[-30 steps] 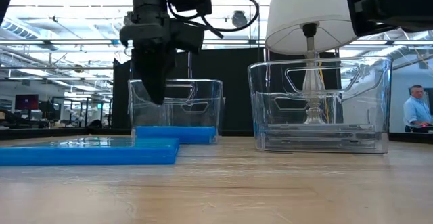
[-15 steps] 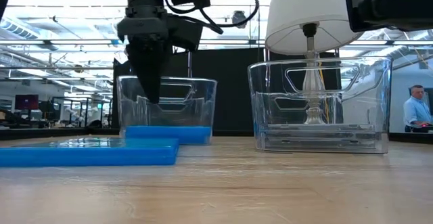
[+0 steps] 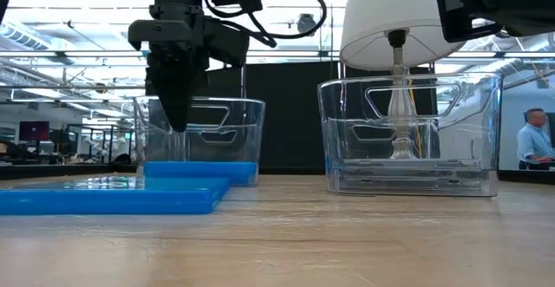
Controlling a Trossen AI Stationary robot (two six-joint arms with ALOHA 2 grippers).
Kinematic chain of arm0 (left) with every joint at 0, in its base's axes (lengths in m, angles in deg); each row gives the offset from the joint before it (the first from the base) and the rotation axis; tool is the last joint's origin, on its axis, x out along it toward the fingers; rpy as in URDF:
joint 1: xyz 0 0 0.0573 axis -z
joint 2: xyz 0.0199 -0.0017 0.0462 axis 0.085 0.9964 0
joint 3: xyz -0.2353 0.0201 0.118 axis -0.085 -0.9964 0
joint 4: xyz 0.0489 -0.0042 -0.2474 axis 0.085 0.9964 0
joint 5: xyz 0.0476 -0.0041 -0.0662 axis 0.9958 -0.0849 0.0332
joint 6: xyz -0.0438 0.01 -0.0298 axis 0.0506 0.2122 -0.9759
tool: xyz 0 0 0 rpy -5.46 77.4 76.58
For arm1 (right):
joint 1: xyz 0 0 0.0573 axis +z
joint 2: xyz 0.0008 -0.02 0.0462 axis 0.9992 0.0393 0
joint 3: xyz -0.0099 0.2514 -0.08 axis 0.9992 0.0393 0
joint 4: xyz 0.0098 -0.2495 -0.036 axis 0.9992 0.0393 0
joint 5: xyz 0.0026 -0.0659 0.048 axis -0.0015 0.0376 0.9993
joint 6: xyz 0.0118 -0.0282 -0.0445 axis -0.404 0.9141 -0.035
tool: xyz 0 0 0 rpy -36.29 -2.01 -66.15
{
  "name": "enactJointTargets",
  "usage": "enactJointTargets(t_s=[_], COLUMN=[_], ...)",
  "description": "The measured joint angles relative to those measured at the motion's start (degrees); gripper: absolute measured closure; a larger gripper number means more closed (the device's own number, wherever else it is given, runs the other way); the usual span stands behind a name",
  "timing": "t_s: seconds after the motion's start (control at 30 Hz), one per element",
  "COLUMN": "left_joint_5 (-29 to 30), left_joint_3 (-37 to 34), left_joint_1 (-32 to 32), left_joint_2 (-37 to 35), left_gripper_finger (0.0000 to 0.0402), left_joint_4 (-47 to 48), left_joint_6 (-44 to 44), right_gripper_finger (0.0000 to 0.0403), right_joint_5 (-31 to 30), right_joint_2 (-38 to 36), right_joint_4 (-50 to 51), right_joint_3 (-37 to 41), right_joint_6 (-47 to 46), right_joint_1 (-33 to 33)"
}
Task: Pick & place jewel cases by type
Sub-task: Adjust the left transparent bin, then put the blue cd case into the left transparent bin
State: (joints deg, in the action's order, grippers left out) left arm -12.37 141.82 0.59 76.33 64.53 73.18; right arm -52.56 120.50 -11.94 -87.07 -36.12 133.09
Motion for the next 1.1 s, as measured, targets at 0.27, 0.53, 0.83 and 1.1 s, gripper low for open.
enactJointTargets(t_s=[0.27, 0.53, 0.83, 1.1], left_joint_5=[4.9, 13.8, 17.8, 34.8], left_joint_3=[0.0, 5.5, 8.4, 4.8], left_joint_1=[2.0, 6.5, 21.6, 36.4], left_joint_2=[0.0, 0.1, 0.1, 0.1], left_gripper_finger=[0.0345, 0.0248, 0.0244, 0.0389], left_joint_4=[0.3, 0.2, -0.1, -4.7], left_joint_6=[6.1, 12.0, 6.2, -13.0], right_gripper_finger=[0.0403, 0.0403, 0.0403, 0.0403], right_joint_5=[-0.2, 1.2, 5.9, -0.5], right_joint_2=[0.0, 0.0, 1.1, 2.6], right_joint_4=[-0.2, -0.6, 2.2, 0.4], right_joint_3=[0.0, 0.0, 0.0, -0.3], right_joint_6=[-0.2, -0.9, -7.7, -9.3], right_joint_1=[0.0, -0.4, -0.9, -3.7])
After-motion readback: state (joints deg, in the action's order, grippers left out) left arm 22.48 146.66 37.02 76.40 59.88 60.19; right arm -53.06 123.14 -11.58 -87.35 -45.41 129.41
